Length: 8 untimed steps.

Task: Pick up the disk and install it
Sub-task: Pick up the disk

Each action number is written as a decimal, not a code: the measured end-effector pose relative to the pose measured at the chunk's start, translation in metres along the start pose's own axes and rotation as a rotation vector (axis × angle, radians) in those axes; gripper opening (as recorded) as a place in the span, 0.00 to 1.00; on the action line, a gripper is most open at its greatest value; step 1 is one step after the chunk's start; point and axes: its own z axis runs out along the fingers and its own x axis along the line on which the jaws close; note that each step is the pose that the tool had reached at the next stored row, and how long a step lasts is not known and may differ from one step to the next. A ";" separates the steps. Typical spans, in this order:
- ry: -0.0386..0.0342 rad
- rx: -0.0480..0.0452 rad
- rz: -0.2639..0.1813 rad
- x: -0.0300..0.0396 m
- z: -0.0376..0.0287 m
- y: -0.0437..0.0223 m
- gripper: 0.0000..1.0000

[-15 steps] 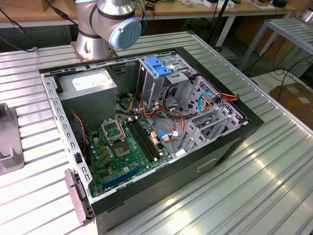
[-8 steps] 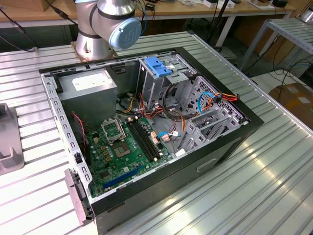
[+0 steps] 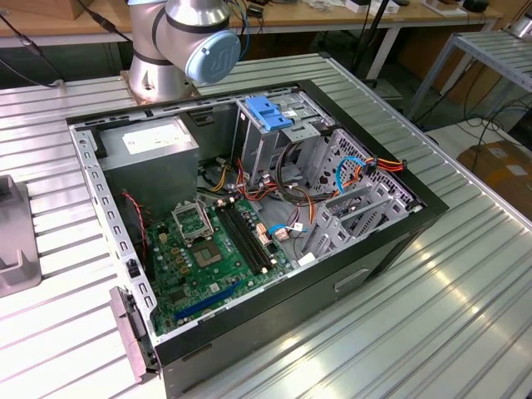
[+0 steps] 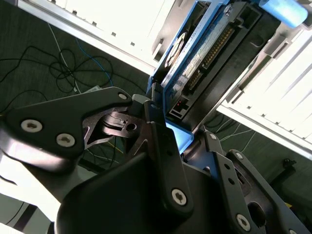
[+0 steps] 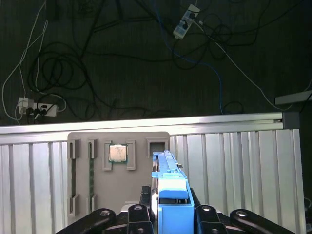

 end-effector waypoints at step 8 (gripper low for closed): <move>0.0000 0.0000 0.000 -0.0001 -0.0019 0.0001 0.37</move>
